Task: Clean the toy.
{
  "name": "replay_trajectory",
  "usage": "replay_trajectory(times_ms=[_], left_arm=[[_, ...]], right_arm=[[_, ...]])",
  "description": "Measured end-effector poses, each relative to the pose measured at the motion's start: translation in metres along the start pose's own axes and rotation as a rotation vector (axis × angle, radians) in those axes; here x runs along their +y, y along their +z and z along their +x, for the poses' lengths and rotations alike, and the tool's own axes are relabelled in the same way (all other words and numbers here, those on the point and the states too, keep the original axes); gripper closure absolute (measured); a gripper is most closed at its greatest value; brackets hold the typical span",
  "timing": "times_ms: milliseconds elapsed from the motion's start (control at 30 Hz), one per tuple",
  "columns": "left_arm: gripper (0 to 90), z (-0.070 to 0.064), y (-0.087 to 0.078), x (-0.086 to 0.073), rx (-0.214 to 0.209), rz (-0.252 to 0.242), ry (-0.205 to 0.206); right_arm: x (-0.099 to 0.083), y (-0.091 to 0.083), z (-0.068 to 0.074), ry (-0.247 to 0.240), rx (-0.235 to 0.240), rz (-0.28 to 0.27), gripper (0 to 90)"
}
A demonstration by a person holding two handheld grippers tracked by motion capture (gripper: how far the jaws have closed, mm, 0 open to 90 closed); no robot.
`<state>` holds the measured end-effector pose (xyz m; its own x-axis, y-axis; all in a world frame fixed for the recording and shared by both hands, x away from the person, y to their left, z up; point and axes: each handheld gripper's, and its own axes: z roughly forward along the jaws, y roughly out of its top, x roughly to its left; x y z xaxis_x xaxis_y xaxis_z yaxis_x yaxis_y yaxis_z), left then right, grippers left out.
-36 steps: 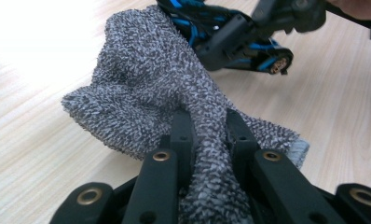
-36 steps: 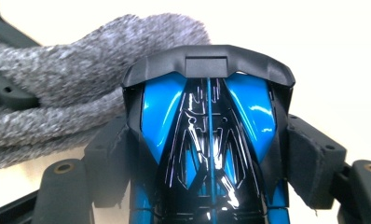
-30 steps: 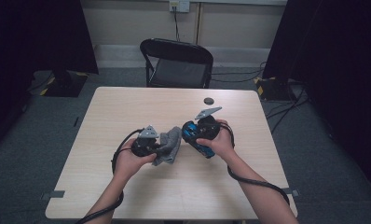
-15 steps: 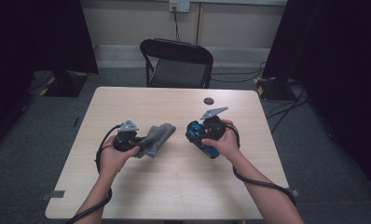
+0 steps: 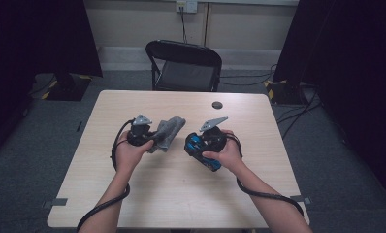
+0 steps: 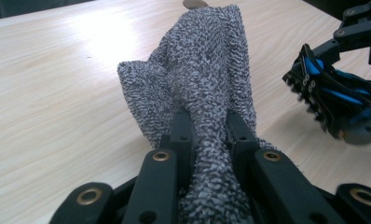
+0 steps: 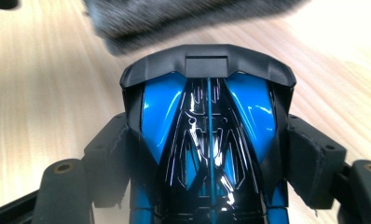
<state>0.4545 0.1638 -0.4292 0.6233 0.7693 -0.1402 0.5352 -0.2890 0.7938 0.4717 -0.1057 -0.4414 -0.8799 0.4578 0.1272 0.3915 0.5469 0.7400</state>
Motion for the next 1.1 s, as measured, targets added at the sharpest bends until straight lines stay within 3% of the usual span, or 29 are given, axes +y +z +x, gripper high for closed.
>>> replay_trajectory(times_ms=[200, 433, 867, 1100], left_arm=[[77.1, -0.016, 0.019, 0.001, -0.048, 0.028, 0.037], [77.1, -0.033, 0.024, 0.004, -0.117, 0.047, 0.104], [77.1, -0.036, 0.014, -0.001, -0.181, 0.058, 0.139], [77.1, -0.036, 0.006, -0.006, -0.194, 0.046, 0.142]], right_arm=[[0.001, 0.004, 0.006, -0.015, 0.019, 0.007, 25.8], [0.001, 0.005, 0.003, -0.016, 0.004, 0.014, 25.8], [0.002, 0.0, -0.006, -0.007, -0.02, 0.031, 25.8], [0.004, -0.001, -0.01, -0.001, -0.039, 0.032, 25.8]])
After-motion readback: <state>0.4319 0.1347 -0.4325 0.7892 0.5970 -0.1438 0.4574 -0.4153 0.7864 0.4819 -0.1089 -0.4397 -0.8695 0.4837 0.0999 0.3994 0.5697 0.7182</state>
